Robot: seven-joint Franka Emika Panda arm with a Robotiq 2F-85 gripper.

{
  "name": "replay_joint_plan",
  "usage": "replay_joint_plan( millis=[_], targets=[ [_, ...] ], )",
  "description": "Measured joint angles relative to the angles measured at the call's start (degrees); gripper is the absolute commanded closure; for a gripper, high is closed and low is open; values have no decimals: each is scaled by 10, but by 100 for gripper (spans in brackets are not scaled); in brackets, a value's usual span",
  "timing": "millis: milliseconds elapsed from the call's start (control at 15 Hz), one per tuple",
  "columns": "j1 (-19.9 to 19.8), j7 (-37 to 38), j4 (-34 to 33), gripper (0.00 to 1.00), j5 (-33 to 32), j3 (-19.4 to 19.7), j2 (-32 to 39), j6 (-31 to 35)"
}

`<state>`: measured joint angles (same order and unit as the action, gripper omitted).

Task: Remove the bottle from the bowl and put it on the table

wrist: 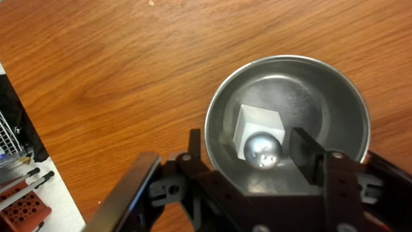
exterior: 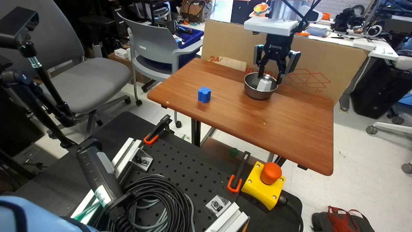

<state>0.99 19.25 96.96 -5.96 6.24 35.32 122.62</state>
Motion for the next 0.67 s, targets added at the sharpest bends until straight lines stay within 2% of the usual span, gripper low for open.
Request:
replay_joint_plan(
  millis=[333,400,667],
  targets=[
    [3,1,-11,96,-4,1,3,-11],
    [5,-3,-15,93,-4,1,2,-25],
    [9,-43,-18,93,-4,-9,-20,-68]
  ],
)
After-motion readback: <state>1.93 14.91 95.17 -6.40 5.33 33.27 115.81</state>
